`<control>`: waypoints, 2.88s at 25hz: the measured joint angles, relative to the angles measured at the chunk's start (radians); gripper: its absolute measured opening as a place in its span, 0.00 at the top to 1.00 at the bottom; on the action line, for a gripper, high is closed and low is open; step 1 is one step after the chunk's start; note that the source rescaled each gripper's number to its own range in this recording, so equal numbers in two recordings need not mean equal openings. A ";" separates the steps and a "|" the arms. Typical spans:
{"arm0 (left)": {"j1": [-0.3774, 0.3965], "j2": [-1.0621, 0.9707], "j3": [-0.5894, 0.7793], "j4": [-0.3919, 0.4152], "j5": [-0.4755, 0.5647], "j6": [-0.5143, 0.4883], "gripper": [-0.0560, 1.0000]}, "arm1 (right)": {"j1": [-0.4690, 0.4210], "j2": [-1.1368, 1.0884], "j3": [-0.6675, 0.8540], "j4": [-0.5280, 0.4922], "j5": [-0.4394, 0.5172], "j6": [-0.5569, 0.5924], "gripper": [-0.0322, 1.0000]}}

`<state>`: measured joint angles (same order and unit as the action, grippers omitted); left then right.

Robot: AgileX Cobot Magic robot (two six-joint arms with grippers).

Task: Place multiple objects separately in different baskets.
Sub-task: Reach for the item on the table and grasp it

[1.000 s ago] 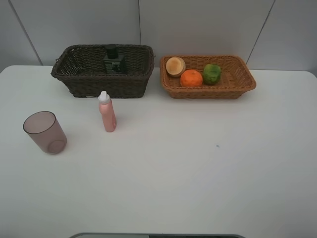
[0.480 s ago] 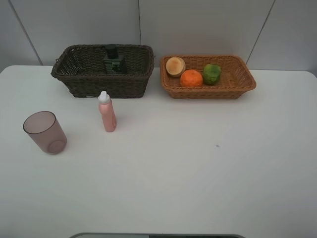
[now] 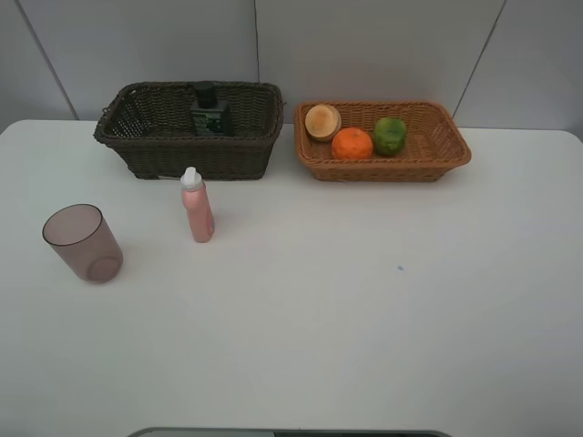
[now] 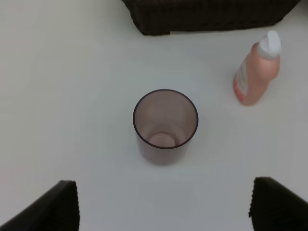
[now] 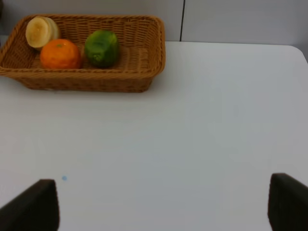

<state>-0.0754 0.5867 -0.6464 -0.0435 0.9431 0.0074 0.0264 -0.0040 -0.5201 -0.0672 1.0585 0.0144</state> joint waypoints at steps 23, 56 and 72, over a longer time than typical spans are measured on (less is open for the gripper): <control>0.038 0.769 -0.190 0.050 -0.091 0.000 0.08 | 0.000 0.000 0.000 0.000 0.000 0.000 0.15; 0.039 1.117 -0.092 0.059 -0.501 -0.023 0.08 | 0.000 0.000 0.000 0.000 0.000 0.000 0.15; 0.039 1.166 -0.092 0.052 -0.538 -0.023 0.73 | 0.000 0.000 0.000 0.001 0.000 0.000 0.15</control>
<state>-0.0361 1.7523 -0.7384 0.0087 0.4052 -0.0156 0.0264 -0.0040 -0.5201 -0.0661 1.0585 0.0144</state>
